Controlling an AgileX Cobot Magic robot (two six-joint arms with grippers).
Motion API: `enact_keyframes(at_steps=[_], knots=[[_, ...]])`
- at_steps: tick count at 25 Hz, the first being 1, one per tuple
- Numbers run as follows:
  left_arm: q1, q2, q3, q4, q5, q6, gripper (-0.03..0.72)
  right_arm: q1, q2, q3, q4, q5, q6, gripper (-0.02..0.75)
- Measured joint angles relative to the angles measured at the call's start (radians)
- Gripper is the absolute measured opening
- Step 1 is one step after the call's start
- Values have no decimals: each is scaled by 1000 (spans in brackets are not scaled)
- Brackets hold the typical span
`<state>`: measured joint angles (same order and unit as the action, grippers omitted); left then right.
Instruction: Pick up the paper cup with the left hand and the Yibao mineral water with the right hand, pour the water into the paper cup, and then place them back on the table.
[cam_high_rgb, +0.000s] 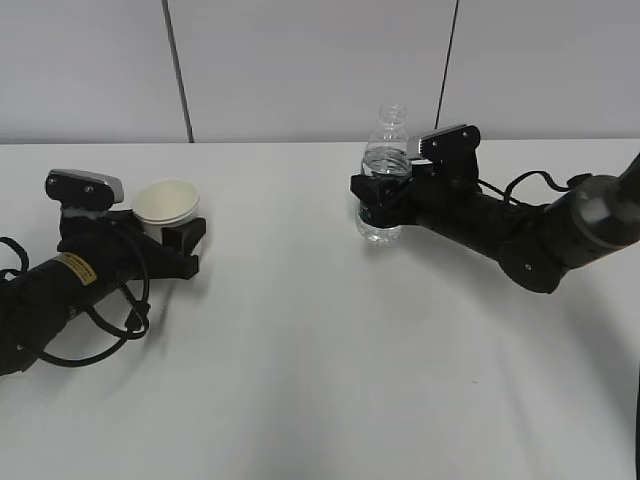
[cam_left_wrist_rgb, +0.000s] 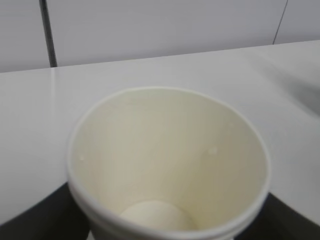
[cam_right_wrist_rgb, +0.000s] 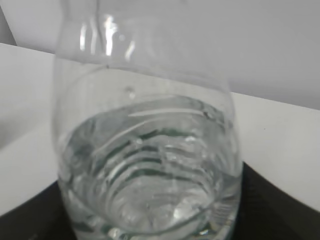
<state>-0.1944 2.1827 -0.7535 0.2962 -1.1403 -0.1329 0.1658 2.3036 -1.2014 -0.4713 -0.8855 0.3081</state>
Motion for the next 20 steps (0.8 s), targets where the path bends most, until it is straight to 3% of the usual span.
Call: enact_keyframes(at_steps=[13,20], knots=[[-12,0,0,147,-5,-53,470,0,0,-4,-28,7,-20,498],[-80,0,-15,191,-2,-86,468,0,-19,-4,-80,47,-35,497]])
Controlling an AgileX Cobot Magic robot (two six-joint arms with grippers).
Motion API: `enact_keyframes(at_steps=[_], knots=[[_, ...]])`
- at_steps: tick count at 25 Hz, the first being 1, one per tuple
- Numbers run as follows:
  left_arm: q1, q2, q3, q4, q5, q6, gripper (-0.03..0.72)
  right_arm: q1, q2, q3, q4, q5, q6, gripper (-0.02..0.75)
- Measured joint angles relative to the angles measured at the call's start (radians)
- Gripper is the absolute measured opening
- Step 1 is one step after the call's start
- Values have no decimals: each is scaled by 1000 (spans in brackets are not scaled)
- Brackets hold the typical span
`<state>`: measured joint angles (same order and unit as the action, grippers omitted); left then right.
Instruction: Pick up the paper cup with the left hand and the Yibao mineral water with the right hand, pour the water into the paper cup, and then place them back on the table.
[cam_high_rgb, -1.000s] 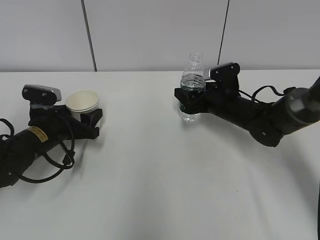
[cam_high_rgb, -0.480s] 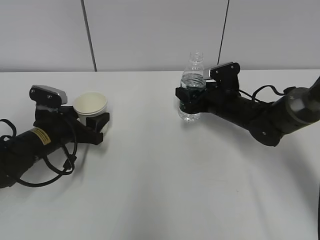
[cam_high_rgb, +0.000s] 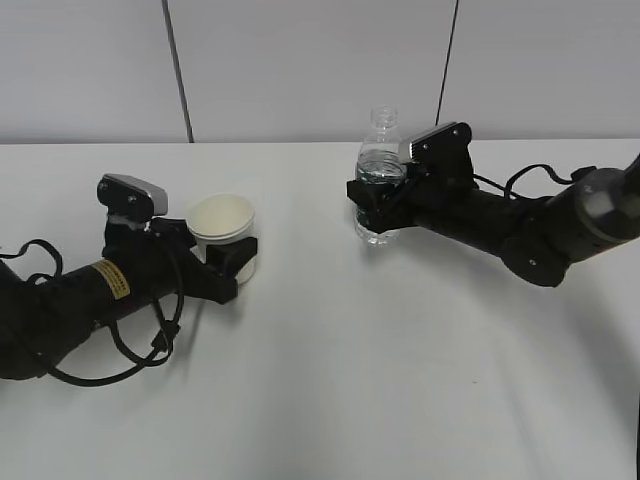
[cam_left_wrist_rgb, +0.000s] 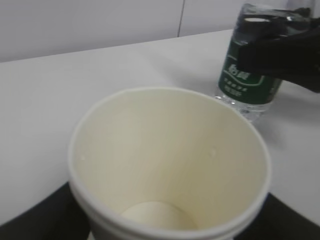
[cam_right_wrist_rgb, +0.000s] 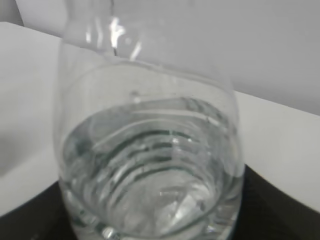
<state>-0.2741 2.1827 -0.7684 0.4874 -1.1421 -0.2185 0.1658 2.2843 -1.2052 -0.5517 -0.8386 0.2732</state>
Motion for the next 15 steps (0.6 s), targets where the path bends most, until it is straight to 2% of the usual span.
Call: enact_keyframes(at_steps=[7,10,15], knots=[[-55,0,-5,8,1,-3,468,0,-25,0,-63,45,-2,493],[-70,0,-5,9,1,-11,468,0,-44,0,-133,76,-2,493],[-96,0,-5,10,1,-20,468,0,-79,4,-189,127,-31,493]])
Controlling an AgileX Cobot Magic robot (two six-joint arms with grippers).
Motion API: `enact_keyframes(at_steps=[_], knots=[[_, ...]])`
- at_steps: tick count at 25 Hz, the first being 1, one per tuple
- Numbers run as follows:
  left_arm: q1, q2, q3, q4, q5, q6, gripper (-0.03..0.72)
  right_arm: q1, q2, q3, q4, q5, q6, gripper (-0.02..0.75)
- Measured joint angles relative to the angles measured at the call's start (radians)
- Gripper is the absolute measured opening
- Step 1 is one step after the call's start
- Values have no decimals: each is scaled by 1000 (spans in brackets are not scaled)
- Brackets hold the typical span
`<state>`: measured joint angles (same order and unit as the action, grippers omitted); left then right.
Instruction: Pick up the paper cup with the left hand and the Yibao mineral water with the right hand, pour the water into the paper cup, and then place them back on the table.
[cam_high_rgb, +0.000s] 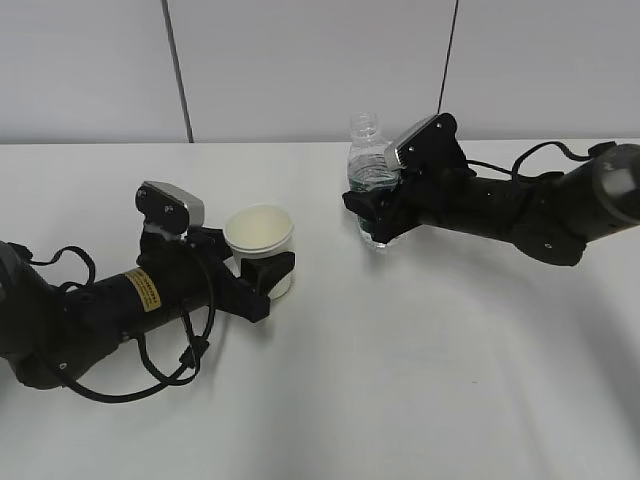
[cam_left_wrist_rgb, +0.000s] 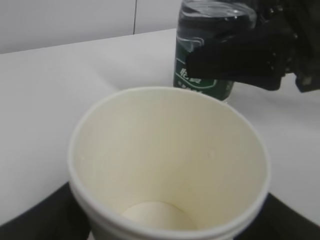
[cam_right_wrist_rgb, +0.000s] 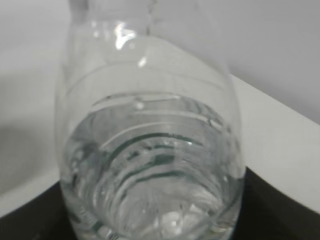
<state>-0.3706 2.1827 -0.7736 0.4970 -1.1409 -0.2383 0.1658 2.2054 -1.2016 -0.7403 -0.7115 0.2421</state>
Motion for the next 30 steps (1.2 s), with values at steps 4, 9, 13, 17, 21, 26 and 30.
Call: enact_keyframes(at_steps=[4,9,13,17,21,26,30], knots=[[-30,0,0,3,0,-3,463,0,-15,0,-11,4,-37,493],[-59,0,-14,11,3,-3,463,0,-25,0,-55,14,-70,492],[-71,0,-30,16,3,-5,459,0,-42,0,-69,18,-123,492],[-71,0,-32,19,3,-27,459,0,-47,0,-71,20,-142,492],[-73,0,-32,21,3,-29,459,0,-51,0,-73,20,-155,491],[-80,0,-32,26,3,-29,459,0,-56,0,-73,20,-222,491],[-80,0,-37,28,3,-30,459,0,-56,0,-73,20,-293,491]])
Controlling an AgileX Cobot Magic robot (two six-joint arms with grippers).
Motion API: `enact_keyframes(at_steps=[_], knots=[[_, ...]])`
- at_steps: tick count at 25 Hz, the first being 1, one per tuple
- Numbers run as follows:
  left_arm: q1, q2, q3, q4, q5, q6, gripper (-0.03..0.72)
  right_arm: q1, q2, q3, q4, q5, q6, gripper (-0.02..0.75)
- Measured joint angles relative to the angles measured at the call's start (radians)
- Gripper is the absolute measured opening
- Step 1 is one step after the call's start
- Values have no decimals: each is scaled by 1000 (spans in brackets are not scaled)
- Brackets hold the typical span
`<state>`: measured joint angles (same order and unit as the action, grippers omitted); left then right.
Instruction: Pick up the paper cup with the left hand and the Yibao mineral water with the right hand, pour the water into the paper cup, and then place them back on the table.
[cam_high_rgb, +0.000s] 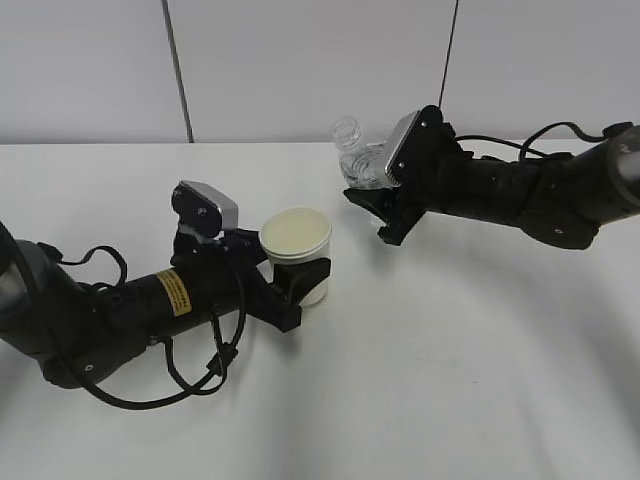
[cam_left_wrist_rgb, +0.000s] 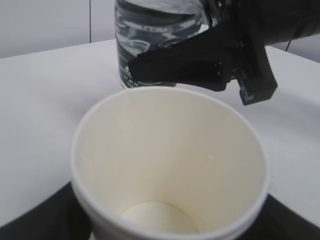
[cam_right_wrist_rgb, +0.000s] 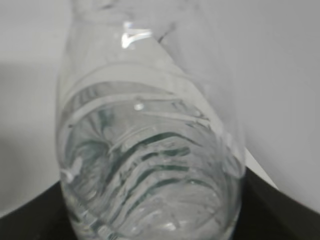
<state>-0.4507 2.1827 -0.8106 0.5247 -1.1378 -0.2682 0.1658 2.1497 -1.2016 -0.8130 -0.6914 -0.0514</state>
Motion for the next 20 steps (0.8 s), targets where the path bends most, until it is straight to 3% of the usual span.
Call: enact_keyframes(at_steps=[20], knots=[[-20,1,-16,11,0,0,458,0,-2,0,0,0,-307,491]])
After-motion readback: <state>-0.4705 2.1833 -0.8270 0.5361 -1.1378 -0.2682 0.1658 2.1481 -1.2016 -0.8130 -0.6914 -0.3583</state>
